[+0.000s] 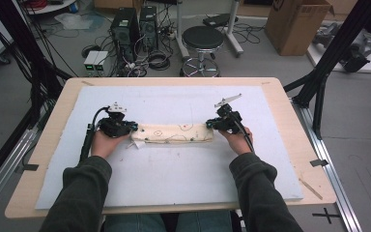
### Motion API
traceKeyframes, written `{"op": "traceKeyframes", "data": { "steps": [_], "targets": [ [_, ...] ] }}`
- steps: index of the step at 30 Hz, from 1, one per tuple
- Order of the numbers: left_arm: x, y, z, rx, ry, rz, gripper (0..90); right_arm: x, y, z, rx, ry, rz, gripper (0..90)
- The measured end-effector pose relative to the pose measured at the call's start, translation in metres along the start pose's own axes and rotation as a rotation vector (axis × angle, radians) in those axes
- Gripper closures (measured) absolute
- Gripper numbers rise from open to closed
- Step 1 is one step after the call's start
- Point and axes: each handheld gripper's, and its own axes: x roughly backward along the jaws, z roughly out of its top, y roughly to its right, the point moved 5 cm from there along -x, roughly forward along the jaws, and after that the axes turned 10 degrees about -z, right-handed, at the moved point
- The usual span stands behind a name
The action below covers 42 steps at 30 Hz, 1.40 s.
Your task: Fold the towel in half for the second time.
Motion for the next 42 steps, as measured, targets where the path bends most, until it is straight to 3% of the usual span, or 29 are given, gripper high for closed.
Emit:
{"op": "traceKeyframes", "data": {
  "steps": [3, 11, 26, 30, 37, 42],
  "targets": [
    [-0.001, -0.001, -0.001, 0.009, 0.002, 0.002, 66.6, -0.003, 0.001, -0.002, -0.002, -0.015, 0.000, 75.8],
    [0.009, 0.002, 0.003, 0.022, 0.041, -0.024, 56.3, 0.006, 0.005, -0.001, -0.056, 0.036, 0.051, 62.6],
    [0.020, 0.013, 0.011, 0.006, 0.095, -0.068, 49.3, 0.022, 0.002, 0.006, -0.062, 0.107, 0.051, 46.6],
    [0.024, 0.014, 0.015, 0.008, 0.135, -0.066, 49.2, 0.027, 0.006, 0.008, -0.070, 0.115, 0.041, 45.4],
    [0.028, 0.012, 0.015, 0.023, 0.134, -0.072, 45.8, 0.039, 0.016, 0.018, -0.090, 0.143, 0.024, 41.6],
    [0.029, 0.015, 0.015, 0.025, 0.133, -0.075, 43.1, 0.037, 0.016, 0.016, -0.102, 0.125, 0.026, 36.9]
  ]
}}
